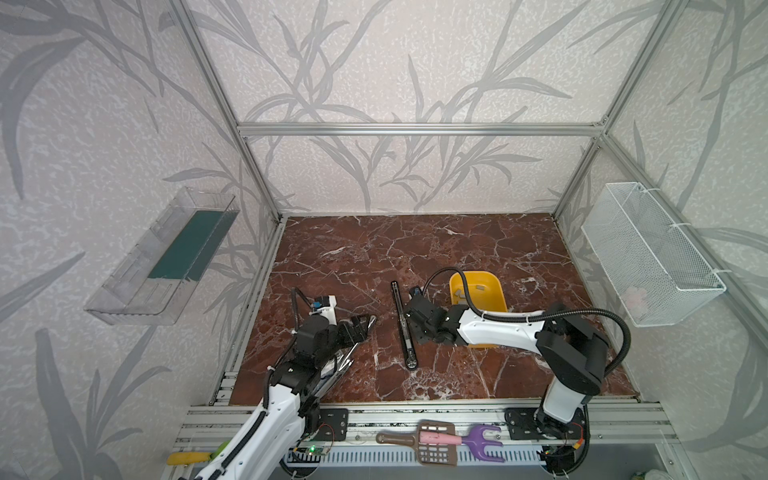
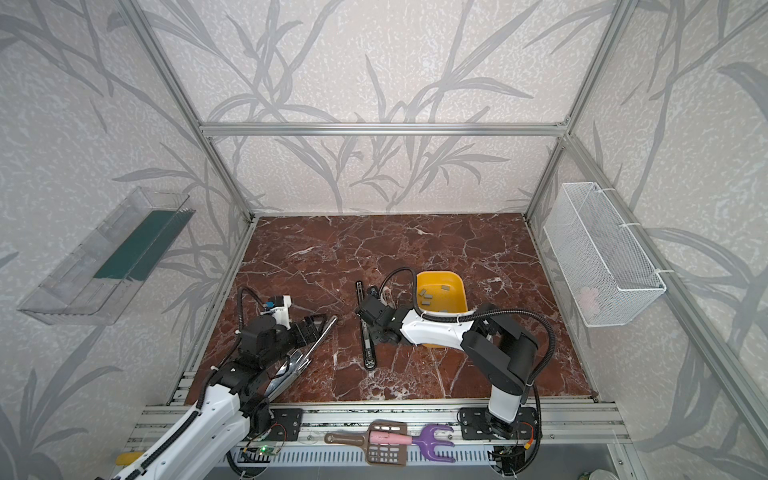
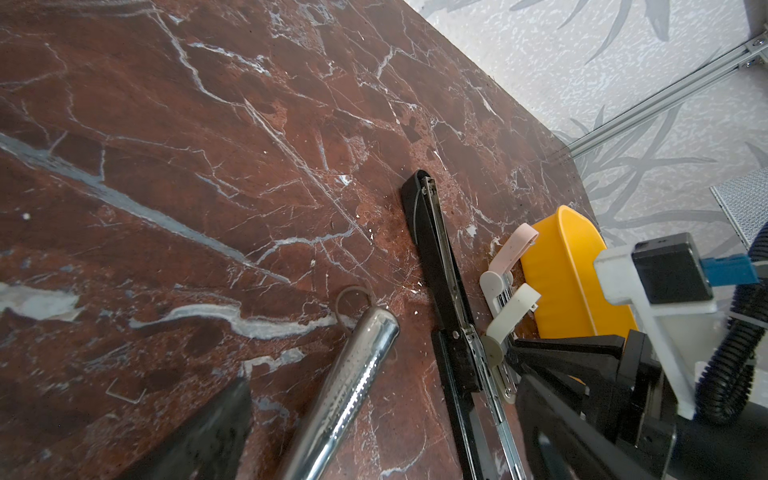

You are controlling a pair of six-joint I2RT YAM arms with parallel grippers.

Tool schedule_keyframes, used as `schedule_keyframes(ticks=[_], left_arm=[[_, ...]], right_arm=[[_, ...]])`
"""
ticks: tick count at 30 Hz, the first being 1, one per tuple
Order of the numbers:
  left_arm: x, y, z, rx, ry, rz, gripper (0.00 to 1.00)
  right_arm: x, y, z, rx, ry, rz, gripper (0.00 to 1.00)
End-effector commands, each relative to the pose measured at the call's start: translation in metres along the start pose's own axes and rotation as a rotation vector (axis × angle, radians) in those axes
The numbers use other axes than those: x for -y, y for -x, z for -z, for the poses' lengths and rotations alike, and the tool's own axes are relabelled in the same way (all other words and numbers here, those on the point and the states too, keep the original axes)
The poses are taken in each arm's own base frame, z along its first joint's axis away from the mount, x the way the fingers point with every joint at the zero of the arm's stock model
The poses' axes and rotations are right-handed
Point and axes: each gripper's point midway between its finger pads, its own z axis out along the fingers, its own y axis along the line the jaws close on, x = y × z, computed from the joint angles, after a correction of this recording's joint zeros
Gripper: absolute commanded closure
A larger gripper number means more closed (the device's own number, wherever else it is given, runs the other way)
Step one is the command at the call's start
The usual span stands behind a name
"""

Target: Load the staples into the stapler

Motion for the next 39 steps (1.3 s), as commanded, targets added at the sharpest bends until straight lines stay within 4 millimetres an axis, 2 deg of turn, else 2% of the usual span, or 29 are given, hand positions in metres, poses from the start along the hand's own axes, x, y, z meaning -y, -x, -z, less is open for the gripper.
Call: schedule_keyframes(ticks=[1, 9, 17, 27, 29, 32, 33, 39], left_arm=[[0.001, 0.006, 0.001, 0.023, 0.005, -0.01, 0.01], [0.001, 0.006, 0.001, 0.023, 0.007, -0.009, 0.01], [-0.001, 0.006, 0.001, 0.024, 0.015, -0.009, 0.01], [-0.001, 0.006, 0.001, 0.026, 0.019, -0.009, 0.01], [-0.001, 0.006, 0.001, 0.027, 0.02, -0.009, 0.01], [-0.001, 0.007, 0.001, 0.027, 0.019, -0.01, 0.01], [-0.001, 0.007, 0.001, 0.027, 0.019, -0.009, 0.01], [-0.001, 0.007, 0.001, 0.028, 0.02, -0.01, 0.01]], right_arm=[[0.003, 0.004, 0.001, 0.0, -0.025, 0.01, 0.94], [0.003, -0.004, 0.002, -0.019, -0.003, -0.013, 0.94], [0.005, -0.023, 0.008, -0.061, 0.023, -0.047, 0.95], [0.006, -0.028, 0.01, -0.081, 0.008, -0.049, 0.94], [0.007, -0.029, 0.01, -0.078, -0.003, -0.048, 0.91], [0.008, -0.031, 0.01, -0.074, -0.013, -0.045, 0.8], [0.006, -0.024, 0.018, -0.048, 0.002, -0.051, 0.79], [0.009, -0.016, 0.026, -0.01, -0.01, -0.044, 0.74]])
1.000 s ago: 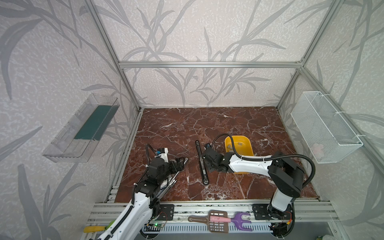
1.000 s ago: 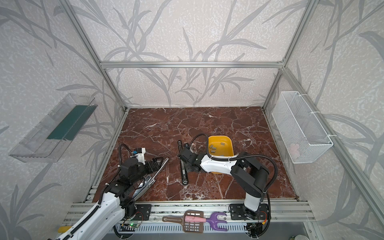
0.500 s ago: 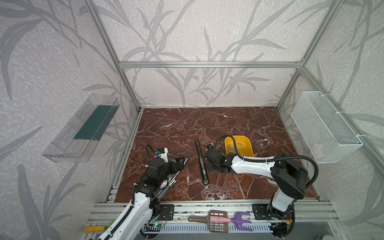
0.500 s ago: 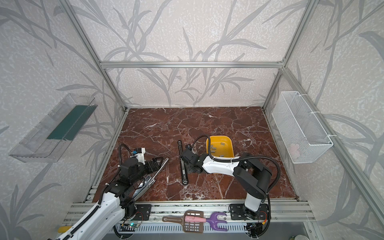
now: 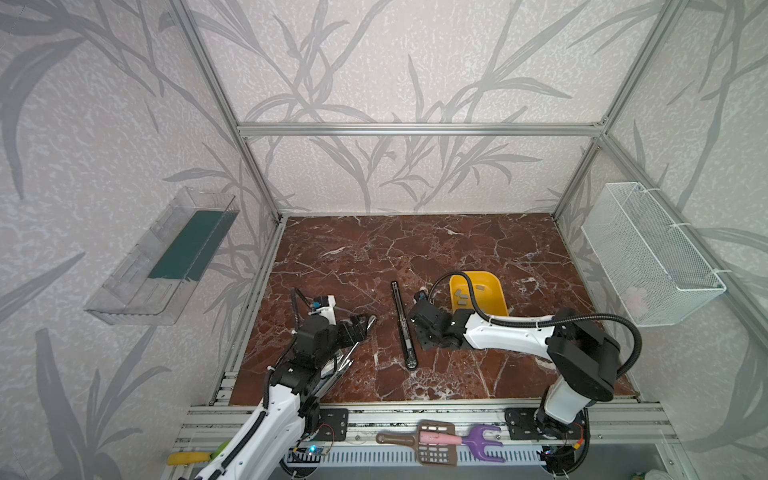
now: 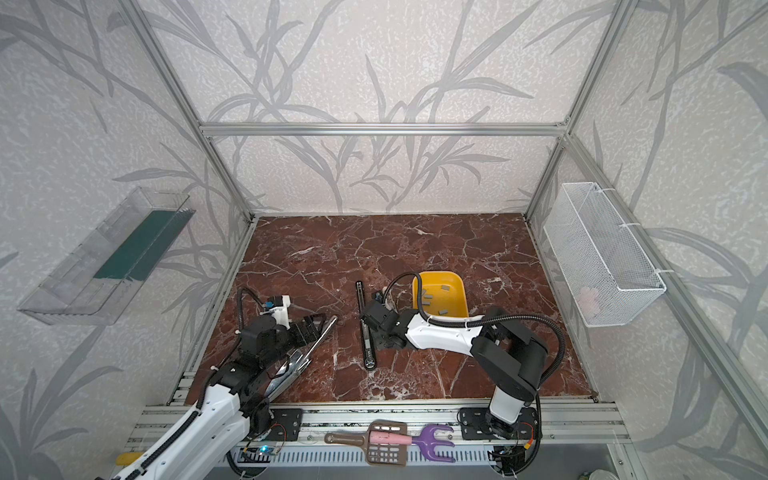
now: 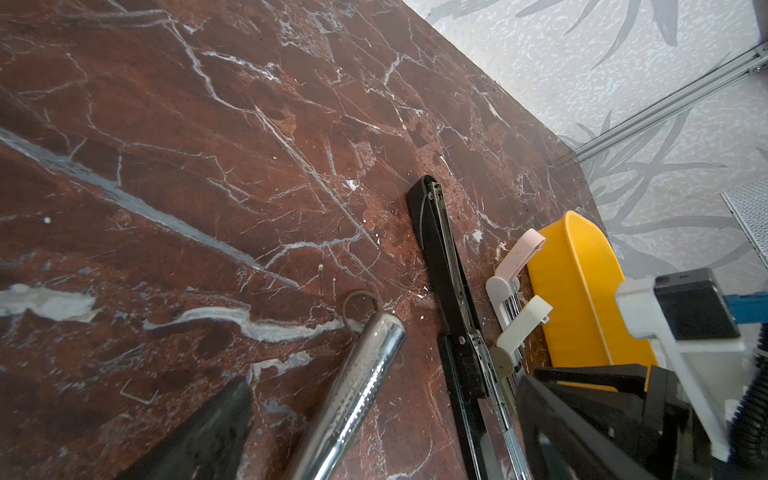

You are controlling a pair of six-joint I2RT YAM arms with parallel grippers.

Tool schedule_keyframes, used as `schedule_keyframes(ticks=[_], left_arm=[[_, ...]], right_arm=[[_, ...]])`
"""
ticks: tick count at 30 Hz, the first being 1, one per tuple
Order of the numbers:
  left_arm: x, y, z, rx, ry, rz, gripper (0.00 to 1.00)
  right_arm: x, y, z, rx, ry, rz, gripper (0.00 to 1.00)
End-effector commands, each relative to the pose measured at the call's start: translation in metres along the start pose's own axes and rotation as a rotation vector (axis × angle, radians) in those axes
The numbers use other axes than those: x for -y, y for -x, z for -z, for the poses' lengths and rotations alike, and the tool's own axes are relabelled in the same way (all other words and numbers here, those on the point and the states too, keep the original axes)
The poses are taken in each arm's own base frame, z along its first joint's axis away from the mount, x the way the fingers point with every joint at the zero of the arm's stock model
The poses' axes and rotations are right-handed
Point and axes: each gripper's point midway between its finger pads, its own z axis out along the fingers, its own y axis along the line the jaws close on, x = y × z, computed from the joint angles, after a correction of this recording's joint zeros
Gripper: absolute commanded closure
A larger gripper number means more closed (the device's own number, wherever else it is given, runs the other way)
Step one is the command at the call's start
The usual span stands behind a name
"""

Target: Load the staples into the stapler

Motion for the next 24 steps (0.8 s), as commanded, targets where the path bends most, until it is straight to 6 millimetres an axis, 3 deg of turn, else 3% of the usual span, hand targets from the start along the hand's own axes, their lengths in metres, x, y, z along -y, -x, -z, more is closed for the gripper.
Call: schedule_keyframes(ticks=[1, 7, 13, 24], left_arm=[[0.002, 0.005, 0.001, 0.015, 0.002, -0.009, 0.01], [0.002, 0.004, 0.001, 0.013, 0.004, -0.01, 0.01], [0.002, 0.004, 0.001, 0.013, 0.001, -0.009, 0.01], [0.002, 0.004, 0.001, 0.013, 0.002, -0.01, 0.01]], right_arm=[[-0.002, -0.001, 0.014, 0.024, -0.009, 0.02, 0.73], [-0.003, 0.009, 0.024, 0.075, 0.006, 0.023, 0.7], [-0.003, 0.017, 0.02, 0.1, -0.007, 0.02, 0.7], [0.002, 0.007, 0.004, 0.026, -0.052, 0.017, 0.77]])
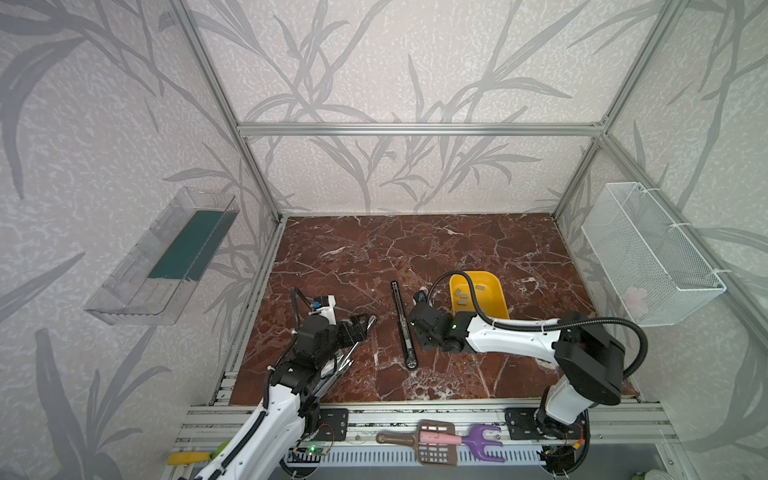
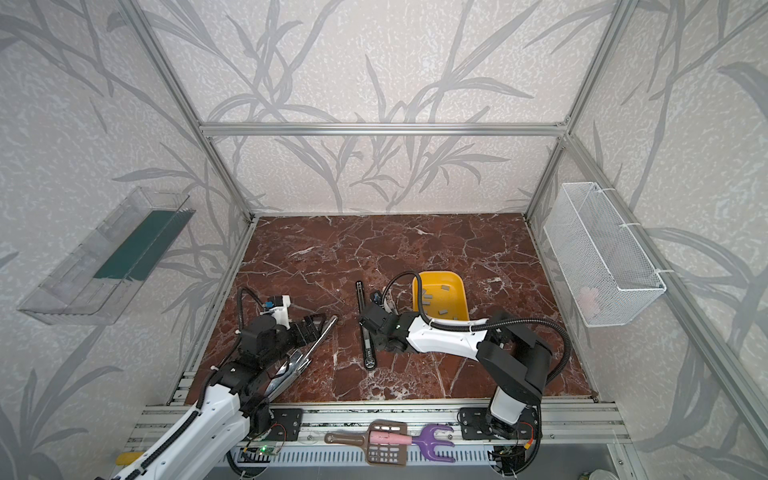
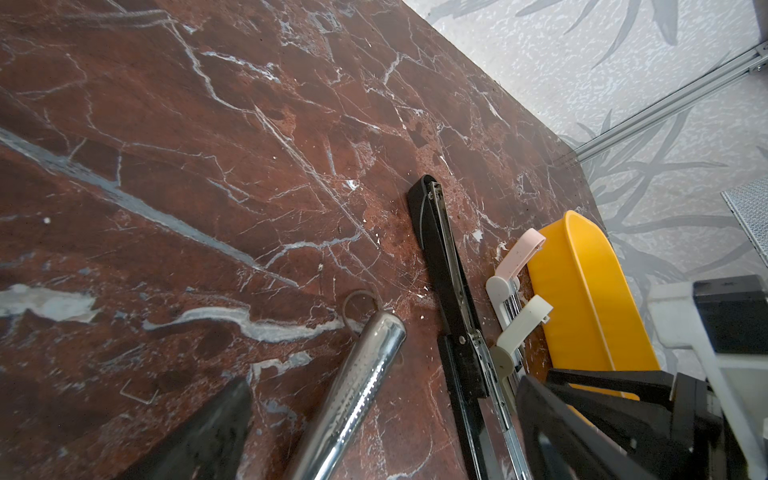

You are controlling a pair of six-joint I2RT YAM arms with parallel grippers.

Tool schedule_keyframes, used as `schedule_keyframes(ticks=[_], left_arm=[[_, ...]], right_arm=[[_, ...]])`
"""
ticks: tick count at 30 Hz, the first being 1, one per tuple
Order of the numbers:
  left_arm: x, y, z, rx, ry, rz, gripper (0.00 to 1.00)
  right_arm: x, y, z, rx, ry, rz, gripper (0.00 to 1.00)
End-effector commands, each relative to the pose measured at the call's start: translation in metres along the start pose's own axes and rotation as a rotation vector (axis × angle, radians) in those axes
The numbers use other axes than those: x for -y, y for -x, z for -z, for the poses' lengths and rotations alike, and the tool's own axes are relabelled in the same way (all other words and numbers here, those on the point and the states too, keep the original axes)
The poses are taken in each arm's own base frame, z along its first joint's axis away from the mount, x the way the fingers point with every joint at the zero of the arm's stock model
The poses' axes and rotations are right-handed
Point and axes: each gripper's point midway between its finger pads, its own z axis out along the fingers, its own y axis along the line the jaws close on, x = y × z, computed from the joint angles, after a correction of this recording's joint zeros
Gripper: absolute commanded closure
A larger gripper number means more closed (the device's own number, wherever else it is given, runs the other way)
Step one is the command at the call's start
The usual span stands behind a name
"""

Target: Load the staples into the stapler

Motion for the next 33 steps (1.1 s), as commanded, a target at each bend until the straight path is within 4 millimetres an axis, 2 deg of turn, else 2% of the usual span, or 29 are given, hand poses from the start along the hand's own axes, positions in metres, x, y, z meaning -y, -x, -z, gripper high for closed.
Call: schedule_keyframes(ticks=[1, 2, 3, 8, 16, 20, 24, 30, 33], left_arm=[[0.002, 0.004, 0.001, 0.013, 0.001, -0.01, 0.01], [0.002, 0.004, 0.001, 0.012, 0.003, -0.008, 0.01], [0.002, 0.004, 0.001, 0.013, 0.003, -0.01, 0.01], [0.001, 0.004, 0.0, 0.011, 0.006, -0.011, 0.01], [0.001, 0.003, -0.001, 0.002, 0.009, -0.01, 0.01], [0.001, 0.003, -0.001, 0.001, 0.009, -0.011, 0.01], [0.001, 0.003, -0.001, 0.004, 0.008, -0.011, 0.01], [0.002, 0.003, -0.001, 0.001, 0.008, -0.013, 0.01], [0.008, 0.014, -0.001, 0.024, -0.002, -0.012, 0.01]], right_arm=[[0.003, -0.002, -0.006, -0.029, -0.032, -0.004, 0.78], [0.002, -0.005, -0.009, -0.042, -0.034, -0.001, 0.78], [0.013, -0.002, -0.014, -0.055, -0.049, -0.029, 0.79], [0.015, -0.011, -0.019, -0.111, -0.062, -0.03, 0.82], [0.015, -0.01, -0.015, -0.108, -0.05, -0.036, 0.84], [0.012, -0.003, -0.005, -0.073, -0.024, -0.03, 0.83], [0.015, 0.01, 0.014, -0.005, -0.003, -0.043, 0.79], [0.034, 0.024, 0.042, 0.09, -0.044, -0.056, 0.74], [0.053, 0.035, 0.061, 0.172, -0.101, -0.065, 0.73]])
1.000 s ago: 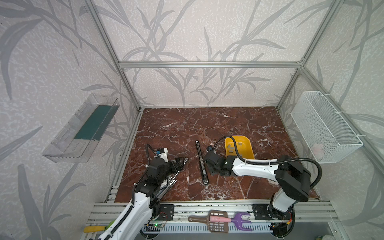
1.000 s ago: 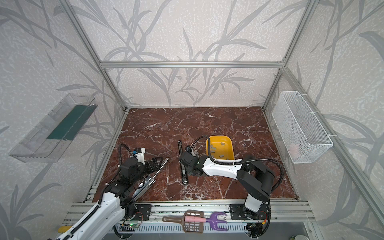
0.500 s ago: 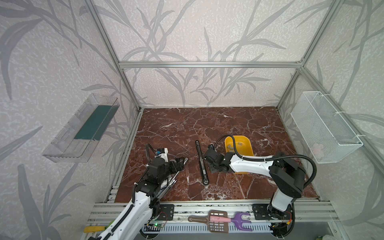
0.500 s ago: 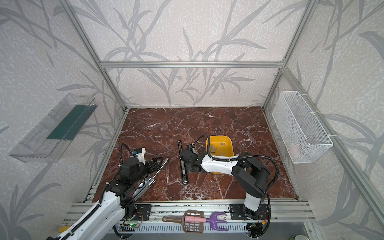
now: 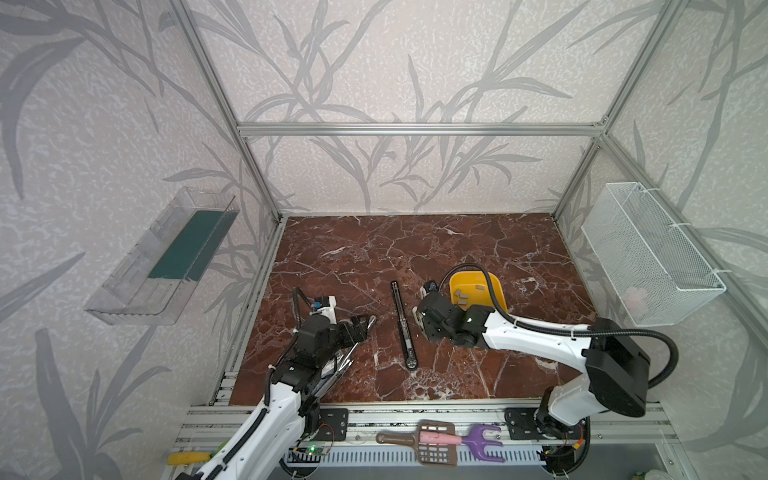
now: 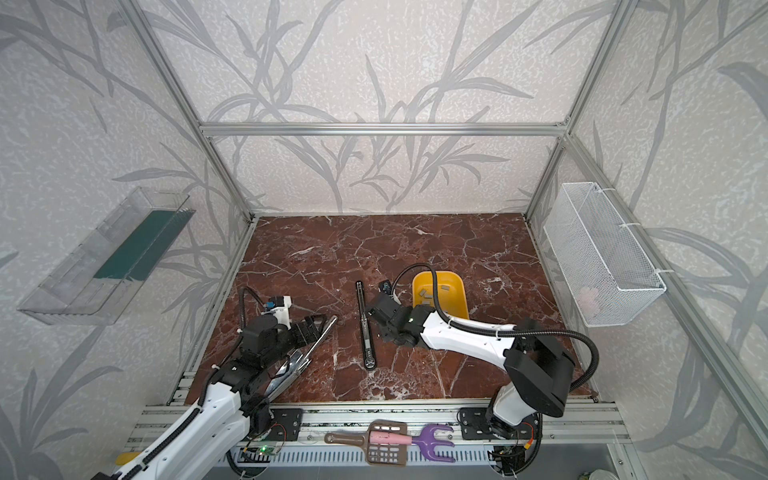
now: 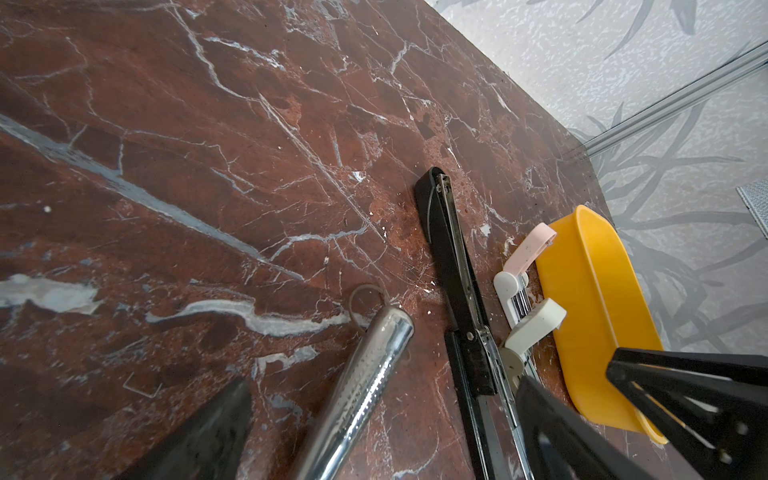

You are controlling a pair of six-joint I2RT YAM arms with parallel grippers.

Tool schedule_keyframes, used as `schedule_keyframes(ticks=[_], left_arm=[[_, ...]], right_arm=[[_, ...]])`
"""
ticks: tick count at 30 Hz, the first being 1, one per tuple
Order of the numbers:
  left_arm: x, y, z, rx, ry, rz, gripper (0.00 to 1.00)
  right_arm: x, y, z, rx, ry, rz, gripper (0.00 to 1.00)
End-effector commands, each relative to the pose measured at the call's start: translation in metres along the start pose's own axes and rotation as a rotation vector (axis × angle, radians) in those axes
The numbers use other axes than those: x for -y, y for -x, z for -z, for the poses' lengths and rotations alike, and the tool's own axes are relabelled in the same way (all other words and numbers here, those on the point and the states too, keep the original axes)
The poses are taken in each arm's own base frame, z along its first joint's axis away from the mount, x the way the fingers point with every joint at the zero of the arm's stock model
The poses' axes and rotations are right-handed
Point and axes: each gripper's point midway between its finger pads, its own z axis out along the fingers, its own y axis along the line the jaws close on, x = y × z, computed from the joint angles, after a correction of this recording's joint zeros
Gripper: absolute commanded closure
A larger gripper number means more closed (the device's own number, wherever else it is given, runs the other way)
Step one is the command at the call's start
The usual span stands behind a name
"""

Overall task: Load the staples into the stapler
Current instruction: 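Move the right gripper over the yellow tray while the left arm rises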

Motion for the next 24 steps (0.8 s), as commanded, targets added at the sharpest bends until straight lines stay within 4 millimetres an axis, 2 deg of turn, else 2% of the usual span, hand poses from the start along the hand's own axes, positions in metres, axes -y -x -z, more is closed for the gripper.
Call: schedule_keyframes(ticks=[1, 4, 8, 10, 13, 15, 18, 21, 24], left_arm=[[0.019, 0.024, 0.003, 0.045, -0.033, -0.017, 0.01], [0.053, 0.051, 0.006, 0.037, -0.101, -0.036, 0.01], [0.092, 0.099, 0.001, 0.11, -0.171, -0.073, 0.01], [0.102, 0.122, -0.01, 0.139, -0.159, -0.09, 0.01], [0.115, 0.144, -0.033, 0.136, -0.162, -0.126, 0.01], [0.123, 0.151, -0.048, 0.15, -0.192, -0.173, 0.01], [0.123, 0.155, -0.064, 0.16, -0.19, -0.271, 0.01], [0.1, 0.153, -0.076, 0.172, -0.076, -0.356, 0.01], [0.081, 0.143, -0.088, 0.152, -0.011, -0.474, 0.01]], right_arm=[[0.031, 0.013, 0.02, 0.084, -0.1, 0.006, 0.72], [0.053, 0.026, 0.038, 0.139, -0.136, -0.013, 0.69], [0.08, 0.032, 0.049, 0.16, -0.16, -0.066, 0.69], [0.097, 0.032, 0.052, 0.157, -0.19, -0.107, 0.69], [0.118, 0.032, 0.055, 0.16, -0.222, -0.157, 0.69], [0.125, 0.031, 0.051, 0.165, -0.235, -0.169, 0.68], [0.128, 0.03, 0.041, 0.151, -0.253, -0.164, 0.67], [0.123, 0.025, 0.027, 0.116, -0.242, -0.155, 0.67], [0.121, 0.018, 0.011, 0.072, -0.214, -0.169, 0.66]])
